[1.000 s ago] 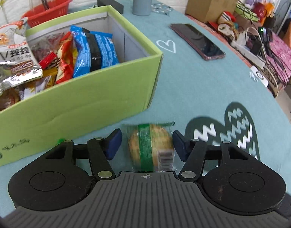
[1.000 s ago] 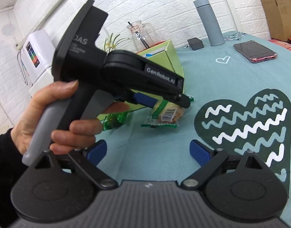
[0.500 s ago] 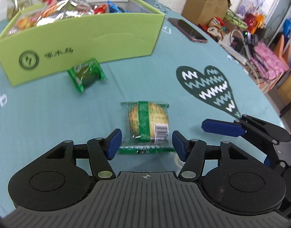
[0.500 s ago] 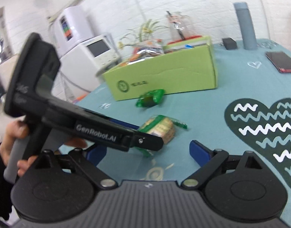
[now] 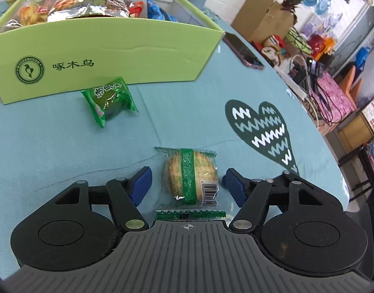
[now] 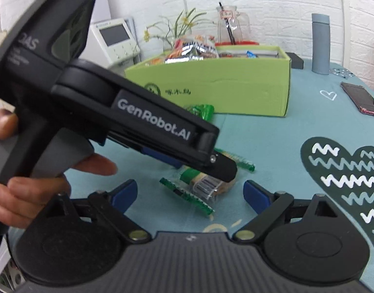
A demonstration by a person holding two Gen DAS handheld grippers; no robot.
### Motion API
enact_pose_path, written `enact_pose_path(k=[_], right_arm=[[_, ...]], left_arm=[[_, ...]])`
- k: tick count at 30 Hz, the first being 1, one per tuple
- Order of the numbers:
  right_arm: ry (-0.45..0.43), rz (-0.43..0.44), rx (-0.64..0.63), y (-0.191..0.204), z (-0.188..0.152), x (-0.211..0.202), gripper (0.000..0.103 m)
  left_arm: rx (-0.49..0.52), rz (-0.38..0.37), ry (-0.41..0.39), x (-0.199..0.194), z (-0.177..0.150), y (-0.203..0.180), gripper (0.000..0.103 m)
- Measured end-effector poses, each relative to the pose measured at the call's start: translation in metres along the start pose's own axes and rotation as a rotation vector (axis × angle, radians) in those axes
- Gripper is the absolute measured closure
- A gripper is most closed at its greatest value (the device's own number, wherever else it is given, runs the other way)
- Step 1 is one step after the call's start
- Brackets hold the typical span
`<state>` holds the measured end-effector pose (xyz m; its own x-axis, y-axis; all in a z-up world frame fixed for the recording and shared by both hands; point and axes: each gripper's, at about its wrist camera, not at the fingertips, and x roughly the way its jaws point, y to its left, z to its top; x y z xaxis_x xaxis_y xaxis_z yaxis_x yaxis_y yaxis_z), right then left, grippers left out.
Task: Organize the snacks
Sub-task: 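Carry the cookie packet into the green box and release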
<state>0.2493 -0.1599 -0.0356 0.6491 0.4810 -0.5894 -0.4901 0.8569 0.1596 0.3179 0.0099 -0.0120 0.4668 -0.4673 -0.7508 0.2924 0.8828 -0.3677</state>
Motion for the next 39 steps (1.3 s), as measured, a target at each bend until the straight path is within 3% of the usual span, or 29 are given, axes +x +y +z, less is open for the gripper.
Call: enact_pose_path(k=[1,2,3,4,5,8,13,19,22,25,29,31,33,36,39], right_arm=[[0.007,0.003,0.003,0.000,-0.001,0.003,0.010],[-0.004,-0.004,-0.004,0.000,-0.001,0.004,0.010],[-0.004,-0.011,-0.011,0.001,0.000,0.006,0.014],[-0.006,-0.014,-0.022,0.003,0.003,0.008,0.024],[-0.003,-0.036,-0.033,0.005,0.005,0.009,0.026],[0.007,-0.047,-0.052,0.011,0.008,0.010,0.028],[-0.090,-0.064,-0.133,0.025,0.036,-0.010,0.027],[-0.218,-0.085,-0.256,0.013,0.118,-0.003,0.027],[-0.216,-0.084,-0.265,-0.008,0.156,0.021,0.027],[-0.155,-0.053,-0.239,-0.032,0.178,0.056,0.027],[-0.036,-0.039,-0.239,-0.057,0.193,0.103,0.027],[0.016,-0.023,-0.235,-0.065,0.195,0.120,0.024],[0.033,-0.004,-0.221,-0.069,0.195,0.128,0.021],[0.011,-0.012,-0.231,-0.068,0.189,0.125,0.021],[-0.044,-0.046,-0.234,-0.065,0.181,0.106,0.013]], left_arm=[[0.003,-0.008,-0.002,-0.001,0.000,0.001,0.057],[0.009,-0.014,-0.006,0.001,-0.002,0.003,0.072],[0.014,-0.020,-0.005,0.001,-0.002,0.004,0.081],[0.012,-0.016,-0.016,0.000,-0.003,0.005,0.084],[0.002,-0.016,-0.021,-0.001,-0.004,0.007,0.086],[-0.029,-0.009,-0.054,-0.011,-0.004,0.009,0.090],[-0.054,-0.036,-0.168,-0.051,0.032,0.004,0.088],[0.007,0.016,-0.304,-0.064,0.118,-0.006,0.080],[-0.003,0.061,-0.306,-0.044,0.156,0.002,0.080],[-0.020,0.092,-0.263,-0.011,0.183,0.019,0.080],[-0.046,0.104,-0.183,0.034,0.198,0.042,0.081],[0.001,0.138,-0.196,0.041,0.195,0.038,0.081],[0.046,0.156,-0.209,0.045,0.191,0.031,0.073],[0.063,0.149,-0.232,0.041,0.186,0.025,0.069],[0.049,0.133,-0.265,0.025,0.182,0.020,0.056]])
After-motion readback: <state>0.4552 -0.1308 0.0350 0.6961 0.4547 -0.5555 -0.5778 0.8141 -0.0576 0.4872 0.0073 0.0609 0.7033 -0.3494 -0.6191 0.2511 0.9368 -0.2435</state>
